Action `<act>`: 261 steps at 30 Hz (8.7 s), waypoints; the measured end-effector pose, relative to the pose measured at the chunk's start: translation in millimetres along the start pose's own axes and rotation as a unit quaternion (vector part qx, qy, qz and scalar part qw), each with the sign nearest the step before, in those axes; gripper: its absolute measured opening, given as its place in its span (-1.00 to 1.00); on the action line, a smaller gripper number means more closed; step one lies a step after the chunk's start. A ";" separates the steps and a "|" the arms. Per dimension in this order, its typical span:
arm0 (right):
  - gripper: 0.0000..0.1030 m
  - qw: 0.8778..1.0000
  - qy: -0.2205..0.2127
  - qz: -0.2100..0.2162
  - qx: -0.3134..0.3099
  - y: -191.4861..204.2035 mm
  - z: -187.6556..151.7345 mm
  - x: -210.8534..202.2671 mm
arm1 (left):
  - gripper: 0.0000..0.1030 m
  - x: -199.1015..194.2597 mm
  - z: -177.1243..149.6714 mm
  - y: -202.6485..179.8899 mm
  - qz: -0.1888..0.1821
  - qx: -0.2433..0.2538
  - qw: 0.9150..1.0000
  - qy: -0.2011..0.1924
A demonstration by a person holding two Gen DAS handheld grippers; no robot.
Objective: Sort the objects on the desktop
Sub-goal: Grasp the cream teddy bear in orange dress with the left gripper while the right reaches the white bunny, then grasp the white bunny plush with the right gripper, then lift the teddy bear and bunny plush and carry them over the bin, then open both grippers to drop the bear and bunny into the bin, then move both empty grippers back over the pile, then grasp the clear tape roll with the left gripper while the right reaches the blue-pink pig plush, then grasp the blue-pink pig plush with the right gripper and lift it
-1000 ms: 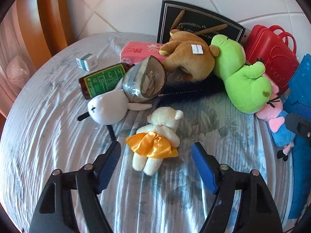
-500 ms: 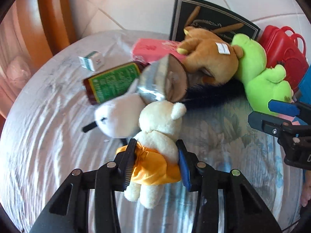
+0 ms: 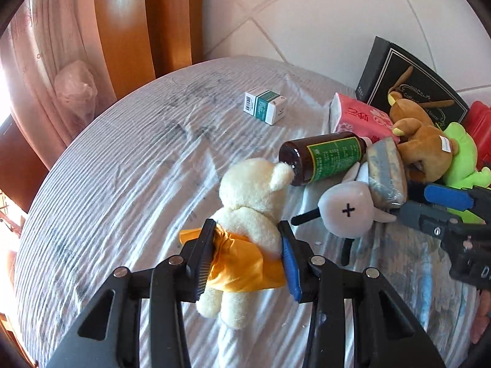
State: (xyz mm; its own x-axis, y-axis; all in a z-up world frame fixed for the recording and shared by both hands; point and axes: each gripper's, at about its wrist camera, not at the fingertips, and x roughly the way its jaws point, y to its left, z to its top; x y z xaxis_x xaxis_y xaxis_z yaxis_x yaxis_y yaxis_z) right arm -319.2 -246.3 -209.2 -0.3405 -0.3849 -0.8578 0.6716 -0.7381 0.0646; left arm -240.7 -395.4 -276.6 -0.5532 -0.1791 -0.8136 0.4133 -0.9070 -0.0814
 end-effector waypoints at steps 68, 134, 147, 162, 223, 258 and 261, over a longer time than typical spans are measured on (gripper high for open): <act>0.02 0.995 -0.053 -0.041 0.068 38.5 -124.2 -165.6 | -0.23 -155.0 -67.1 -80.0 -0.097 0.065 0.991 -0.061; 0.40 0.815 -0.301 -0.407 0.282 -278.9 -427.6 -629.9 | 0.74 -468.8 -230.4 -583.8 -0.325 0.360 0.852 -0.195; 0.99 0.814 -0.281 -0.403 0.312 -294.2 -462.7 -627.6 | 0.98 -460.9 -245.7 -580.6 -0.317 0.364 0.859 -0.169; 0.99 0.860 -0.304 -0.330 0.244 -222.9 -396.1 -588.5 | 0.98 -443.1 -205.5 -459.5 -0.265 0.294 0.900 -0.185; 0.59 0.932 -0.049 -0.196 0.302 -229.1 -297.0 -187.4 | -0.60 -39.3 -117.1 -308.5 -0.151 0.211 0.964 0.061; 0.79 0.881 -0.116 -0.335 0.312 -277.2 -275.0 -160.6 | -0.60 -1.3 -67.5 -322.6 -0.135 0.208 0.967 0.054; 1.00 0.879 -0.129 -0.329 0.319 -275.1 -265.5 -158.7 | -0.60 2.8 -66.5 -324.6 -0.140 0.208 0.967 0.055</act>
State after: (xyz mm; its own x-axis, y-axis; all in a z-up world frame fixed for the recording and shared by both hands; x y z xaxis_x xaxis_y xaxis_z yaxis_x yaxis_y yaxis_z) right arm -275.2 165.0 -226.2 -0.7107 0.1903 -0.6772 -0.2056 -0.9769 -0.0588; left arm -328.3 -76.2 -290.8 -0.5112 0.1167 -0.8515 -0.0805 -0.9929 -0.0877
